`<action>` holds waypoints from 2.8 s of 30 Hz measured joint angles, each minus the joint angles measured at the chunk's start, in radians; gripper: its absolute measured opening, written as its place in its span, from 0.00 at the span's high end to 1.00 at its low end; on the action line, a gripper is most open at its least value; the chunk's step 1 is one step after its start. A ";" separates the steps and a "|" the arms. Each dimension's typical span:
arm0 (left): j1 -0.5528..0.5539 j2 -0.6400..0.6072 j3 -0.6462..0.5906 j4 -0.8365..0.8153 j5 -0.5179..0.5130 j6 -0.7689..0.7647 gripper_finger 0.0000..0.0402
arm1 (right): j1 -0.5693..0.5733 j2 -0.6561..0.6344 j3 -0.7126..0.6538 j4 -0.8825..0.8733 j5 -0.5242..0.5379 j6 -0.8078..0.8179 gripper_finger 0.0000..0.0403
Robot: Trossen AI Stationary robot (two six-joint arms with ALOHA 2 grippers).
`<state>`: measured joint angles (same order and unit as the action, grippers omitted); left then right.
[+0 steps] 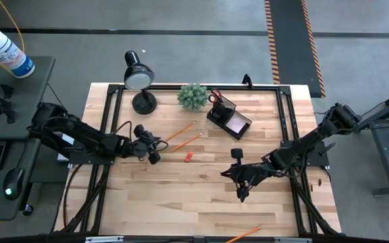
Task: Pick and place office supplies into organizer
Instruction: Put the top left yellow pencil into the black desk organizer
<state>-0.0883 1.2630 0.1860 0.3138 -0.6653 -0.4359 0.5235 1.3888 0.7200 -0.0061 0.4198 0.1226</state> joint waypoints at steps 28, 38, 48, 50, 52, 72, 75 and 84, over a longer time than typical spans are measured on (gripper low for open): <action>0.003 0.304 0.003 0.252 0.009 -0.108 0.87 | 0.000 0.000 0.000 0.034 0.002 -0.026 1.00; 0.003 0.326 0.004 0.276 -0.016 -0.131 0.87 | 0.000 0.000 0.000 0.047 0.003 -0.026 1.00; 0.004 0.327 0.009 0.282 -0.030 -0.153 0.87 | 0.000 0.000 0.000 0.058 -0.002 -0.037 1.00; 0.004 0.328 0.022 0.281 -0.039 -0.149 0.87 | 0.000 0.000 0.000 0.058 -0.003 -0.037 1.00; 0.004 0.328 0.037 0.276 -0.048 -0.134 0.87 | 0.000 0.000 0.000 0.058 -0.003 -0.037 1.00; 0.077 0.326 0.069 0.187 0.008 -0.100 0.87 | 0.000 0.000 0.000 0.057 -0.010 -0.043 1.00; 0.077 0.339 0.070 0.195 0.002 -0.092 0.87 | 0.000 0.000 0.000 0.057 -0.010 -0.044 1.00; 0.082 0.432 0.074 0.305 0.006 -0.092 0.91 | 0.000 0.000 0.000 0.058 -0.011 -0.045 1.00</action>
<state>-0.0063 1.6949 0.2600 0.6188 -0.6595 -0.5276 0.5232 1.3888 0.7200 0.0522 0.4091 0.0780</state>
